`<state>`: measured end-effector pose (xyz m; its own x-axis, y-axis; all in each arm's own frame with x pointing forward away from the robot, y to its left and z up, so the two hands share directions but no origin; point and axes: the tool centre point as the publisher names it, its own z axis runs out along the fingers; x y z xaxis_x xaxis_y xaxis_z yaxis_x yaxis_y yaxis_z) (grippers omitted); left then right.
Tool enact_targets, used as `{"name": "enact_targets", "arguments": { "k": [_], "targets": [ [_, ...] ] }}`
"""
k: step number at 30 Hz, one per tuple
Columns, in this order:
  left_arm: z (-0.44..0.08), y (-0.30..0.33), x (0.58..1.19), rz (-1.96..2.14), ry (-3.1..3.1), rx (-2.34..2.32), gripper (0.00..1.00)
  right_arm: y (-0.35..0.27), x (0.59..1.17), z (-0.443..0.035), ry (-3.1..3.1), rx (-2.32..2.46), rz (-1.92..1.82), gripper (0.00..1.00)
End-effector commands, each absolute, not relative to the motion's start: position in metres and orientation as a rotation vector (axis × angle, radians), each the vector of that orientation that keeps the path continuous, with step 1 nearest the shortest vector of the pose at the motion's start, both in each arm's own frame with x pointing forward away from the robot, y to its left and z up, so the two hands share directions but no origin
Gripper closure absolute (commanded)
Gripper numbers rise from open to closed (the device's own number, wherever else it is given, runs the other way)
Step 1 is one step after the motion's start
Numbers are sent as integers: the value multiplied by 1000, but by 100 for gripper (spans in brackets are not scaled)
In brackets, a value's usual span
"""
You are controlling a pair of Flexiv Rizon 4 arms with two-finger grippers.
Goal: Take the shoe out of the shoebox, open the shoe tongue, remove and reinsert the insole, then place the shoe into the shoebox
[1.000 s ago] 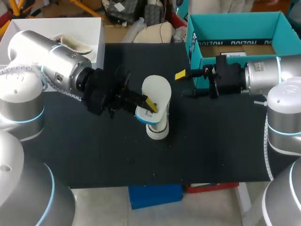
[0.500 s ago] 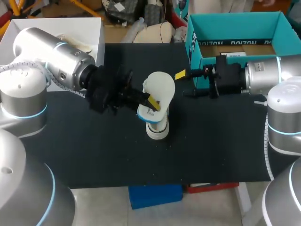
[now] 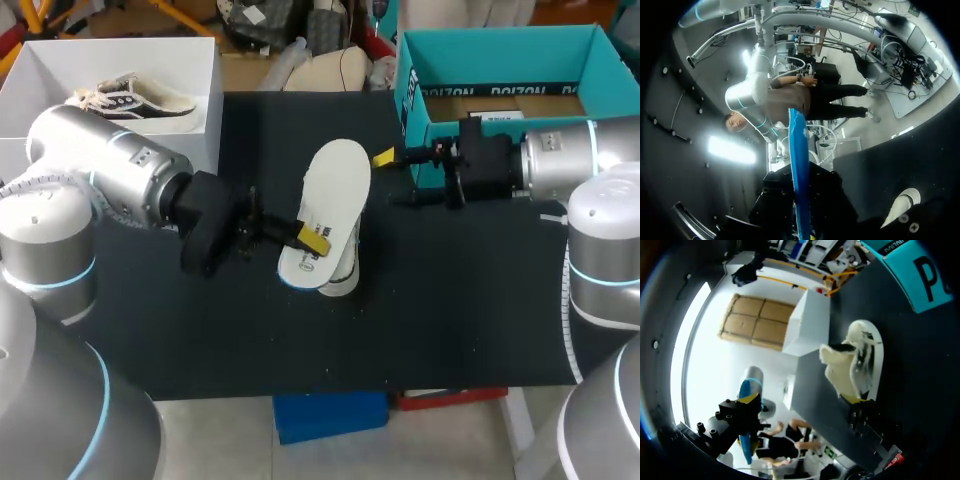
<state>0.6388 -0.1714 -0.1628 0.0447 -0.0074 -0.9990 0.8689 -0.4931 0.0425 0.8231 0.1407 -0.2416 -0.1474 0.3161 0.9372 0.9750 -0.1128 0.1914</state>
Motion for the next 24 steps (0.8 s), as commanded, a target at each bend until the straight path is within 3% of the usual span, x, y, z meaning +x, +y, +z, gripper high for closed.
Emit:
{"name": "enact_targets", "arguments": {
  "k": [1,24],
  "targets": [
    [-189,-174,638,-1551,805,1561,100,142,823,-243,-1501,-1464,-1287,0],
    [-244,-184,679,-1481,806,1507,100,142,823,-243,-1501,-1464,-1287,0]
  ]
}}
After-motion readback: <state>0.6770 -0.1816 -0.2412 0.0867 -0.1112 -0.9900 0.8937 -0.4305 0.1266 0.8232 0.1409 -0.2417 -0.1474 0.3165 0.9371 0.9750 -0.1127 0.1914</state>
